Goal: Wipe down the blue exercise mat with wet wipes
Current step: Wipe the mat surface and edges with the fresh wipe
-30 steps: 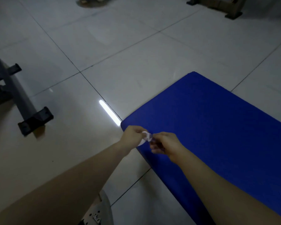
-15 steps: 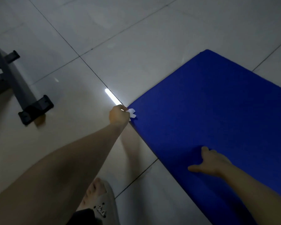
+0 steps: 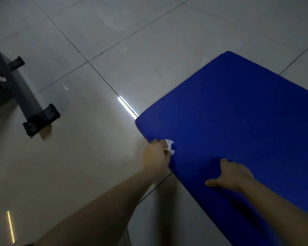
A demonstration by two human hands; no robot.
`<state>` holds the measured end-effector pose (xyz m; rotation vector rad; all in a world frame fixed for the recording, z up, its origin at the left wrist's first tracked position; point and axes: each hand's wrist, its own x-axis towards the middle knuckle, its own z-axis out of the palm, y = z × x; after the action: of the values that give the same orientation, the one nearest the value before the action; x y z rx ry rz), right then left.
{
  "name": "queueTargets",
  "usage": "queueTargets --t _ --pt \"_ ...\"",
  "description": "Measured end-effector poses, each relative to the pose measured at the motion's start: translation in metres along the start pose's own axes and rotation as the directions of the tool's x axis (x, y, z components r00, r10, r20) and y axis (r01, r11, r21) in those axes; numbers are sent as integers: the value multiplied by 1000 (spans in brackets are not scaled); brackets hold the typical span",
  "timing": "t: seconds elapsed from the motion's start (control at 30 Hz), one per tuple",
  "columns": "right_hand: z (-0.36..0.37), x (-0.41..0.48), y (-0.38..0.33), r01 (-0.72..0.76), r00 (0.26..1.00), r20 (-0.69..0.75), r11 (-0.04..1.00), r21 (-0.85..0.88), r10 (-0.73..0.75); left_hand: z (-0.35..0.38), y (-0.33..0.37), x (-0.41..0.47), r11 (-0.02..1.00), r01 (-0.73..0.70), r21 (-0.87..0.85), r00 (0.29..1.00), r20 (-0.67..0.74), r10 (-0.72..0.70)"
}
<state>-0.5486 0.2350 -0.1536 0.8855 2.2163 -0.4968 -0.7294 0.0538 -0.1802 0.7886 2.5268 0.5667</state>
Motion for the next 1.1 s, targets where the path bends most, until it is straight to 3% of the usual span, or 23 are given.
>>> queueTargets --t 0.17,0.23,0.3,0.43,0.6,0.83,1.03,1.1 --pt "1 2 1 6 1000 -7 1000 -9 -6 -3 -8 10 977 -128 170 991 62 119" --pt "4 3 3 1 1000 -12 1000 -7 -1 -17 -18 32 963 -120 243 992 -1 124" --pt "5 3 4 6 1000 -21 1000 -10 -7 -34 -32 57 962 -19 273 992 -117 53" --pt "6 4 7 23 999 -23 999 -36 -23 -57 -50 95 973 167 161 964 -235 -127" --pt "8 6 8 45 998 -35 999 -30 -46 -36 -40 64 991 110 -75 954 -272 -126" --pt "3 5 5 55 998 -30 998 -31 -56 20 4 -33 997 -73 -27 996 -60 71" --pt "3 5 6 57 998 -35 998 -36 -58 25 -6 -25 991 -134 18 989 -67 135" --pt "4 6 7 55 998 -36 998 -31 -56 13 -15 -7 996 -92 12 988 -125 92"
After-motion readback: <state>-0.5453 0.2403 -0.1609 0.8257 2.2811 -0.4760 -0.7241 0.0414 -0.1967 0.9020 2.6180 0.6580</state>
